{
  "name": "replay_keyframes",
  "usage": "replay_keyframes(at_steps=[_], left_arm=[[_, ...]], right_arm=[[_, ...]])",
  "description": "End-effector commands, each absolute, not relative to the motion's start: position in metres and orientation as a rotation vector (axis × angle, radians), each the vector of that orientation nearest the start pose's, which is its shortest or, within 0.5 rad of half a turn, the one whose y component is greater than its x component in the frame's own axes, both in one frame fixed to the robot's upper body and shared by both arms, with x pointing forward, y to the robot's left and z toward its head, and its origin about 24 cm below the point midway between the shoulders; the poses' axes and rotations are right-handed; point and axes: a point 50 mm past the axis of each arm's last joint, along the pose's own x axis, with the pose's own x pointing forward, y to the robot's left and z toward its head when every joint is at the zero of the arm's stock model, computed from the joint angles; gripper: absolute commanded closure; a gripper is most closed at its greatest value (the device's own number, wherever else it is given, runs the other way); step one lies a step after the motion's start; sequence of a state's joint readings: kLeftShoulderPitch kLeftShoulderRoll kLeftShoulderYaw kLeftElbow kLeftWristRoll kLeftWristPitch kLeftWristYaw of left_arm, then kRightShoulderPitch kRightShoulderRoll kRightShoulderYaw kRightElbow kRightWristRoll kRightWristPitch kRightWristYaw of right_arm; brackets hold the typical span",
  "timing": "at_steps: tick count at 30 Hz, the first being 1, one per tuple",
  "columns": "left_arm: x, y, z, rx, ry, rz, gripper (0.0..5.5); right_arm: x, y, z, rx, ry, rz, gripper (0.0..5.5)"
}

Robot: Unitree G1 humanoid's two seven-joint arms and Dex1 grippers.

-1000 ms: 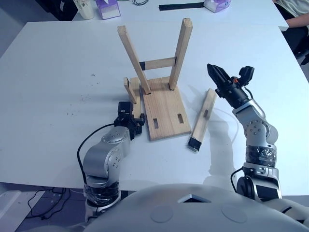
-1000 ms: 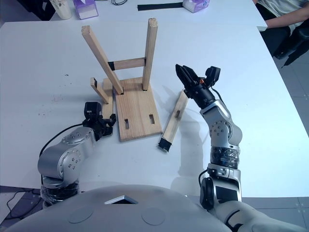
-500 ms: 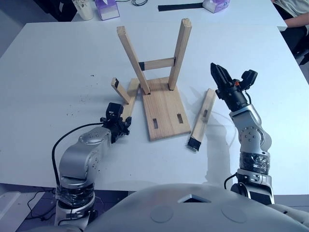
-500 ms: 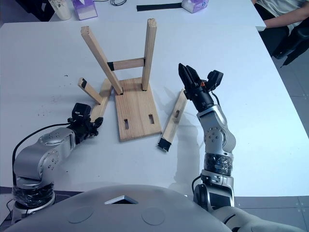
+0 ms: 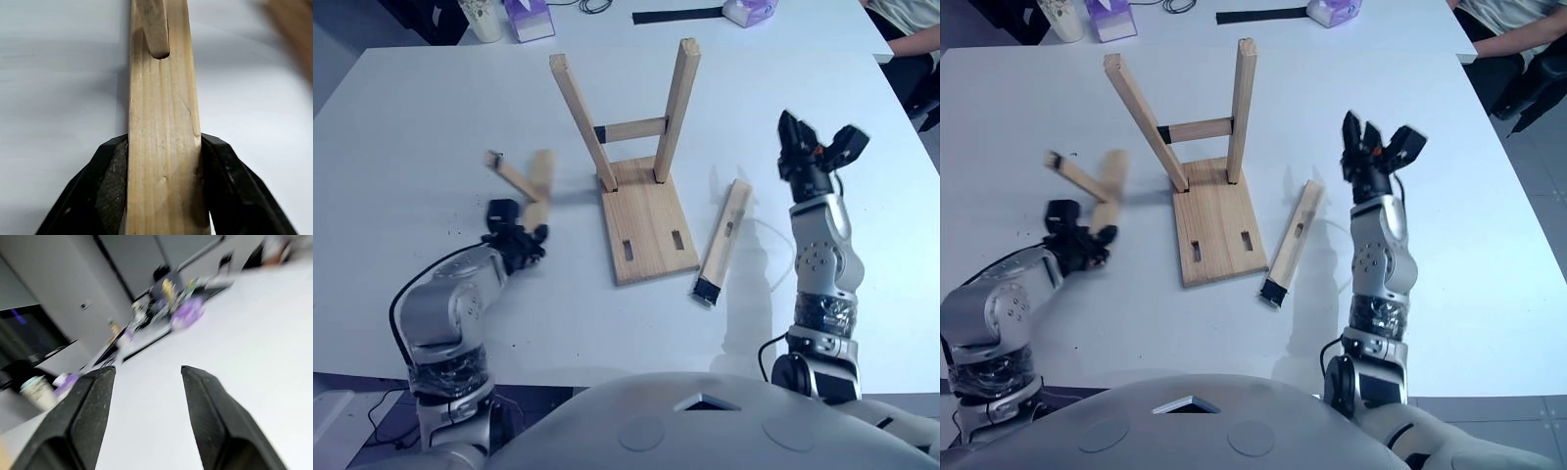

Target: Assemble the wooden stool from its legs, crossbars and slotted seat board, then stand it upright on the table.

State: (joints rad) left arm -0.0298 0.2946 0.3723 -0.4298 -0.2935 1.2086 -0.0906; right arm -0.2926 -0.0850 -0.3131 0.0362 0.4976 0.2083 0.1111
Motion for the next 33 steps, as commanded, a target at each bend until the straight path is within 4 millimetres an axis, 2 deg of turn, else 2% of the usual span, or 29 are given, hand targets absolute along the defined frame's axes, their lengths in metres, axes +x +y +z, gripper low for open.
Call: replay_keyframes(at_steps=[1,3,4,7,9,12,14,18,21,23,28,33], left_arm=[[0.265,0.278,0.123,-0.149,0.313,0.317,3.45],[0.276,0.287,0.158,-0.230,0.118,0.377,3.45],[0.278,0.289,0.174,-0.267,0.028,0.384,3.45],[0.283,0.281,0.226,-0.330,-0.246,0.237,3.45],[0.282,0.257,0.263,-0.304,-0.416,0.009,3.45],[0.279,0.221,0.294,-0.258,-0.530,-0.276,3.45],[0.280,0.203,0.297,-0.238,-0.505,-0.409,3.45],[0.271,0.171,0.286,-0.176,-0.430,-0.712,3.45],[0.266,0.160,0.279,-0.123,-0.389,-0.880,3.45],[0.265,0.157,0.277,-0.115,-0.389,-0.943,3.45],[0.262,0.160,0.270,-0.108,-0.375,-1.088,3.45],[0.248,0.157,0.258,-0.097,-0.346,-1.205,3.45]], right_arm=[[0.331,-0.223,0.128,0.209,-0.171,-0.057,3.04],[0.349,-0.228,0.149,0.216,-0.192,-0.026,3.04],[0.356,-0.225,0.161,0.245,-0.215,0.027,3.04],[0.372,-0.202,0.201,0.288,-0.268,0.255,3.04],[0.378,-0.189,0.230,0.337,-0.259,0.407,3.04],[0.371,-0.179,0.275,0.329,-0.336,0.595,3.04],[0.363,-0.168,0.299,0.321,-0.367,0.739,3.04],[0.343,-0.151,0.334,0.298,-0.390,0.976,3.04],[0.329,-0.142,0.351,0.281,-0.394,1.118,3.04],[0.326,-0.139,0.351,0.268,-0.364,1.193,3.04],[0.321,-0.141,0.335,0.270,-0.234,1.356,3.04],[0.312,-0.145,0.339,0.292,-0.180,1.555,3.04]])
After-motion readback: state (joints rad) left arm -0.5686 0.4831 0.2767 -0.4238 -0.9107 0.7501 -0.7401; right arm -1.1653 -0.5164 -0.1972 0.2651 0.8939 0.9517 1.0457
